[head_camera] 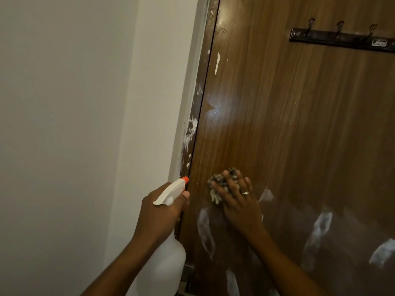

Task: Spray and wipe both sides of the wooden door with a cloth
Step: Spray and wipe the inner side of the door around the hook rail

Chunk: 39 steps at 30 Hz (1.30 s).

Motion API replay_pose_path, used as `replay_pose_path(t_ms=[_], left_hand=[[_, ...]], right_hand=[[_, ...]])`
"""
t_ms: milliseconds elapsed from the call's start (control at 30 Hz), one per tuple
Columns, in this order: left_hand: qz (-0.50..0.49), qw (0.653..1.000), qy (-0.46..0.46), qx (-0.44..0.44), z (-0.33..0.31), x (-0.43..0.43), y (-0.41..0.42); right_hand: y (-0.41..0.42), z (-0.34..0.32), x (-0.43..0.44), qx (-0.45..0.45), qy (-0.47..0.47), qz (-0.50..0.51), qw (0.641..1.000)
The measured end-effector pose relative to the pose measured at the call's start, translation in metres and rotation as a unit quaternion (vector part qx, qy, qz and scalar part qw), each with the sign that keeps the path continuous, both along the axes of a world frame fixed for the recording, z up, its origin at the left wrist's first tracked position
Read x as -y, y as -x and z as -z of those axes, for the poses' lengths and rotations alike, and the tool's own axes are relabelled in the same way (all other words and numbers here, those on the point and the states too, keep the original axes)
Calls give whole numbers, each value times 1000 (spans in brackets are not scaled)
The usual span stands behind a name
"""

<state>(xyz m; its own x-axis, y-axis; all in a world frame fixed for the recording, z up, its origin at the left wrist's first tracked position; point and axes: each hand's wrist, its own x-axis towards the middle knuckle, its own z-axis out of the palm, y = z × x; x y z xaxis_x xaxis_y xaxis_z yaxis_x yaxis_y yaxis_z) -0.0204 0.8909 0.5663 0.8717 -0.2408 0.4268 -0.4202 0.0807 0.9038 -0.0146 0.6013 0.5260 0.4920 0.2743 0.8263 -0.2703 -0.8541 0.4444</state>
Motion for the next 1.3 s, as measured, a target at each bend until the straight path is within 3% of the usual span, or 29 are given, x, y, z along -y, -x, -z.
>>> replay_pose_path(t_ms=[100,167,333,433,567,667,767,1000,1133,1233,1300], left_hand=[[14,1000,9,-16,6,4,-1],[-6,1000,-5,-3,8,5,1],[-7,1000,19,-5,10,4,11],[-7,999,20,-26,14,3,11],[-15,999,9,-39,22,6,7],[-7,998,9,-68,27,17,9],[-11,999,-4,-37,27,26,14],[28,998,8,-54,26,45,29],[69,994,39,-76,24,48,38],[75,996,29,-44,23,55,46],[79,995,32,-54,24,63,49]], right_hand=[[-14,-29,-26,74,-120,4,990],[-33,-34,-52,54,-144,13,988],[-51,22,-61,-116,17,-16,993],[-33,63,-39,-145,19,10,989],[7,69,-11,-75,-63,15,995],[17,31,-11,26,-155,26,987],[1,-2,-26,45,-211,31,976],[23,60,1,-125,-27,-12,992],[60,82,41,21,-131,13,991],[58,39,44,100,-233,54,966],[46,15,33,102,-250,59,961]])
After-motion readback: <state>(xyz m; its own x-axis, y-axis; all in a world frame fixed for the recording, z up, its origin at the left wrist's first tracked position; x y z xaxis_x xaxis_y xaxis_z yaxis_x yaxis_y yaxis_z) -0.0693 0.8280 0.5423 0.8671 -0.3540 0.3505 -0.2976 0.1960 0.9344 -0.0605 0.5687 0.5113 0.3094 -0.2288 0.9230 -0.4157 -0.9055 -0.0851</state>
